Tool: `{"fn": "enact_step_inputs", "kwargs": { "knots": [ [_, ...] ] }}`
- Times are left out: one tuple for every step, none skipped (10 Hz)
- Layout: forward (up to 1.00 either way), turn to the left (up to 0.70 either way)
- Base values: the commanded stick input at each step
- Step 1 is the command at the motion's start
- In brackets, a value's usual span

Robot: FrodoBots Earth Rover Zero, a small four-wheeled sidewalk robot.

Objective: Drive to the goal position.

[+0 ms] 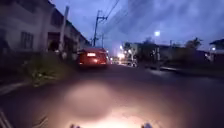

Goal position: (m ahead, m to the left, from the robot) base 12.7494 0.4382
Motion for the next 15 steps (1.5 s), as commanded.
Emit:
{"fn": "enact_step_inputs", "kwargs": {
  "knots": [
    [0.50, 0.00],
    [0.50, 0.00],
    [0.50, 0.00],
    [0.50, 0.00],
    [0.50, 0.00],
    [0.50, 0.00],
    [0.50, 0.00],
    [0.50, 0.00],
    [0.50, -0.45],
    [0.50, -0.50],
    [0.50, -0.50],
    [0.50, -0.13],
    [0.50, 0.00],
    [0.50, 0.00],
    [0.50, 0.00]
  ]
}}
